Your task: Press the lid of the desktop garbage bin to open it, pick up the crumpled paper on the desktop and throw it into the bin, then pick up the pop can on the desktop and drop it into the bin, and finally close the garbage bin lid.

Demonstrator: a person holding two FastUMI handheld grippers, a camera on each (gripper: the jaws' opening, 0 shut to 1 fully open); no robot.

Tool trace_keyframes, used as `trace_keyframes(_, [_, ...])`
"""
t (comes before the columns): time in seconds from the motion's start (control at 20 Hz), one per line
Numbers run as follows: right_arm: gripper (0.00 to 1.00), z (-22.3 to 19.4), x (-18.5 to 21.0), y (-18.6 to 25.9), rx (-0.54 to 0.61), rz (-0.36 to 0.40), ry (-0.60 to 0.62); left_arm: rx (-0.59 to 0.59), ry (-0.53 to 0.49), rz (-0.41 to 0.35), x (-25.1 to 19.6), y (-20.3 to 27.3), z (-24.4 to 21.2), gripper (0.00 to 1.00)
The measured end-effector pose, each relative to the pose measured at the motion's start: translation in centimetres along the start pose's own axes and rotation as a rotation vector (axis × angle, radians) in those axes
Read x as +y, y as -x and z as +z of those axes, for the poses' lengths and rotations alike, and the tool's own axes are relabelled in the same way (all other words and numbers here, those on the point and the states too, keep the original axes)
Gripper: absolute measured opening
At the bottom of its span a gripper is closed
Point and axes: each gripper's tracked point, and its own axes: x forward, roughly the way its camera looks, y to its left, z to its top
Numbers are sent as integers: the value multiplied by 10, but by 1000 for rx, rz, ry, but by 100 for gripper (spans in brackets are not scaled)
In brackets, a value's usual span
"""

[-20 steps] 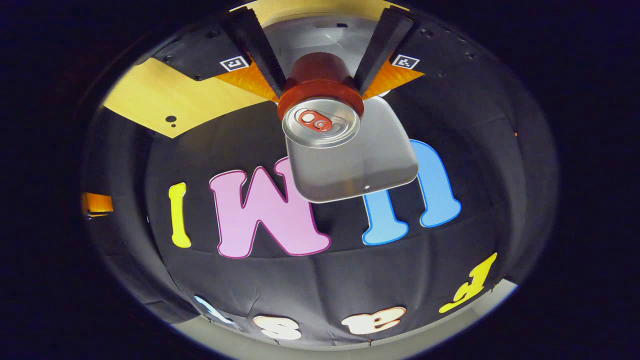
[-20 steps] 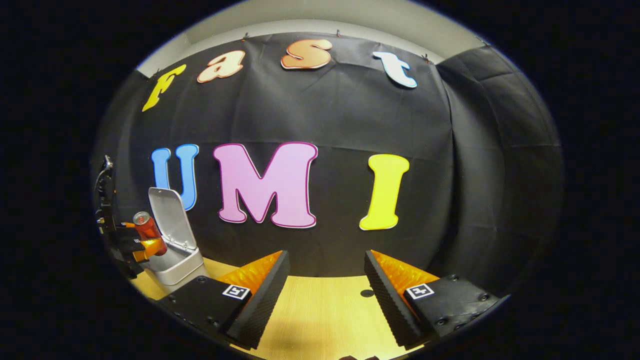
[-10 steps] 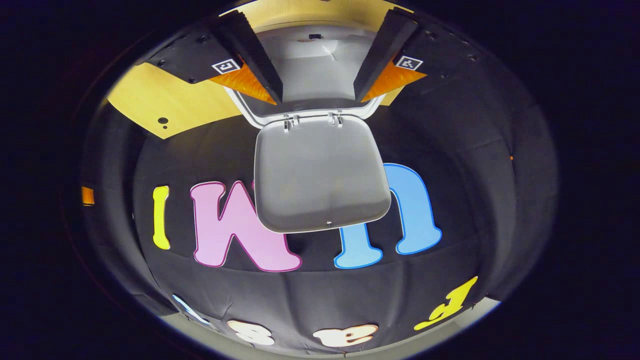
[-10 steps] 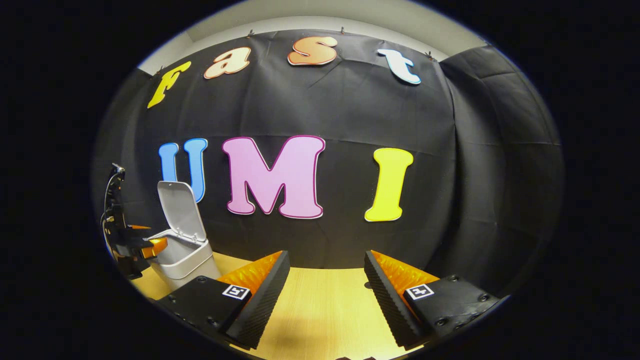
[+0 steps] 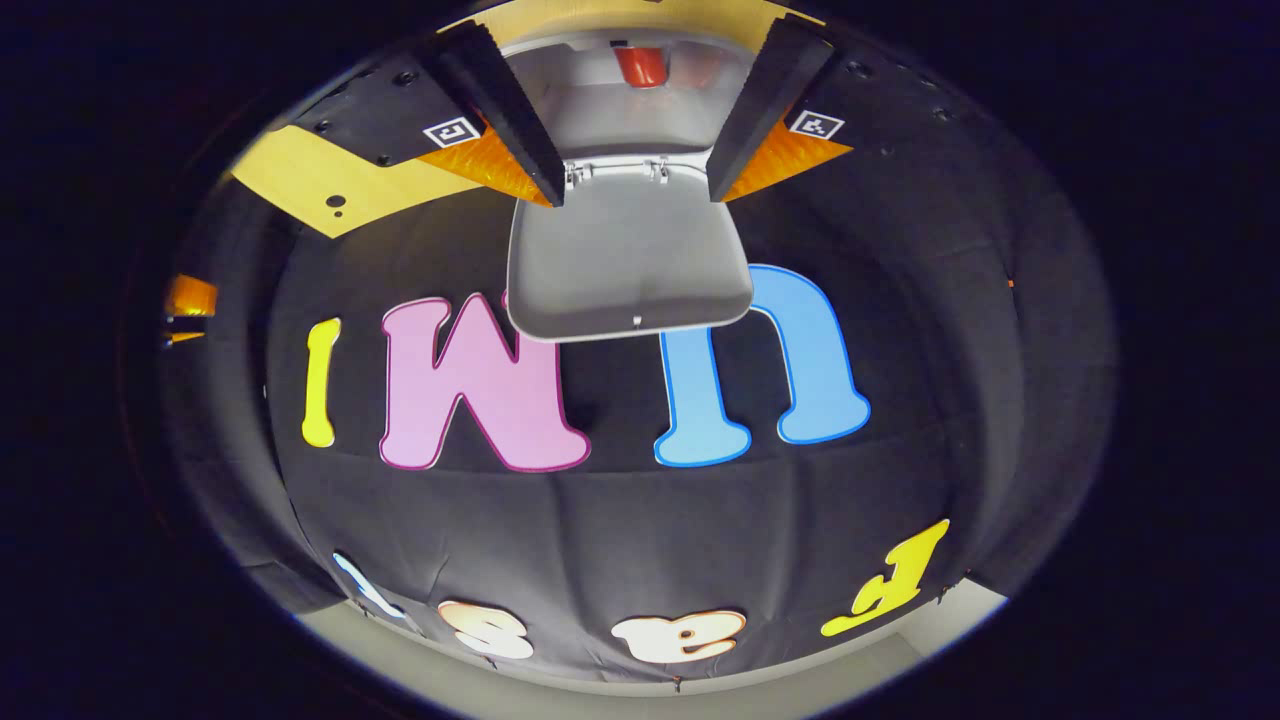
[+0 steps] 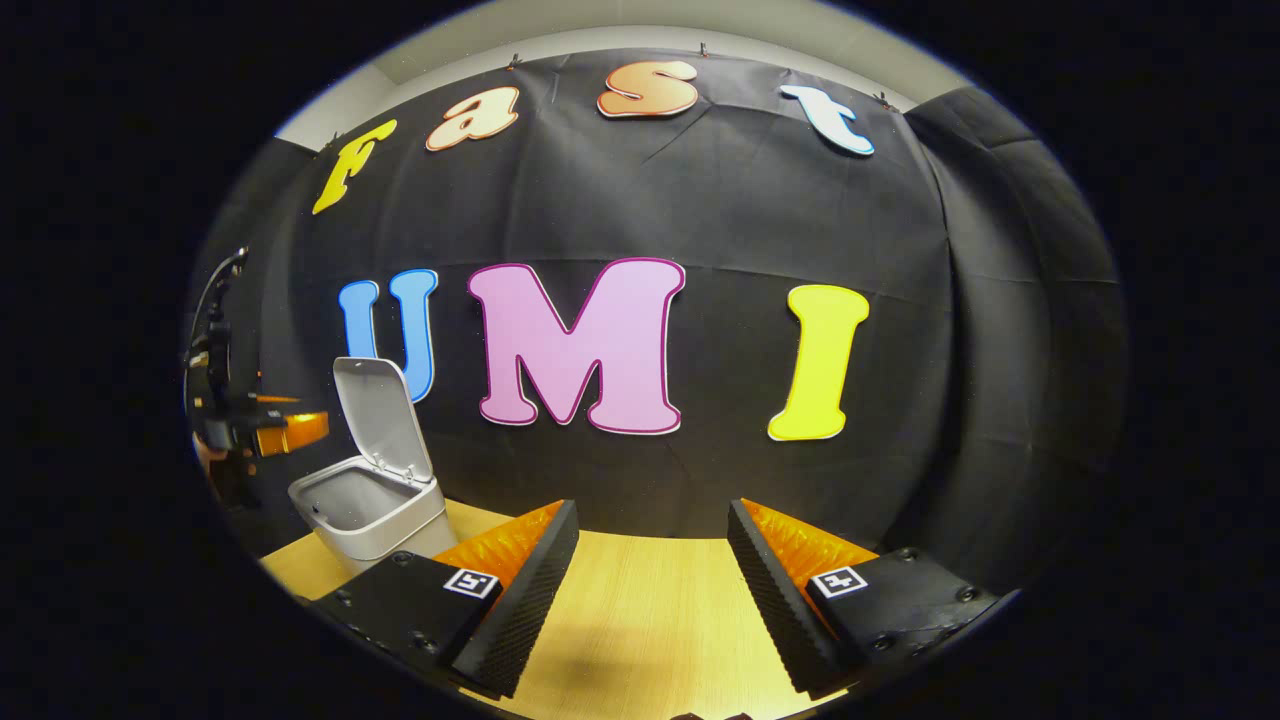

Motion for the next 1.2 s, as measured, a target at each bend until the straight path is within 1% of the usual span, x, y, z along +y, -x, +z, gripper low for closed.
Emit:
trace_keyframes(0.2, [97, 14, 3, -23, -11, 34, -18, -59, 8, -52, -7, -14, 60, 95])
trace_keyframes(0.25, [97, 16, 4, -28, -12, 39, -22, -69, -2, -65, -11, -20, 69, 96])
trace_keyframes(0.35, [97, 23, 9, -36, -17, 56, -41, -86, -29, -58, -10, -40, 84, 96])
trace_keyframes(0.45, [97, 30, 13, -44, -30, 71, -41, -88, -12, -69, -16, -60, 91, 95])
trace_keyframes(0.55, [97, 33, 16, -52, -35, 84, -20, -84, -8, -71, -16, -86, 91, 95])
trace_keyframes(0.65, [97, 32, 19, -59, -29, 97, -8, -62, -30, -69, -10, -108, 86, 95])
trace_keyframes(0.75, [96, 33, 21, -63, -31, 102, -11, -40, -32, -94, -6, -121, 81, 95])
trace_keyframes(0.8, [96, 31, 22, -64, -27, 107, -13, -26, -32, -93, 0, -125, 76, 95])
trace_keyframes(0.95, [97, 23, 25, -65, -13, 114, 1, 59, -16, -115, 3, -122, 54, 95])
trace_keyframes(1.05, [97, 20, 29, -63, -8, 118, 0, 88, 17, -120, 3, -113, 49, 99])
trace_keyframes(1.1, [97, 18, 31, -62, -5, 121, -5, 102, 22, -124, 2, -105, 45, 99])
trace_keyframes(1.2, [97, 12, 38, -57, 7, 133, -17, 120, 7, -125, 1, -88, 39, 98])
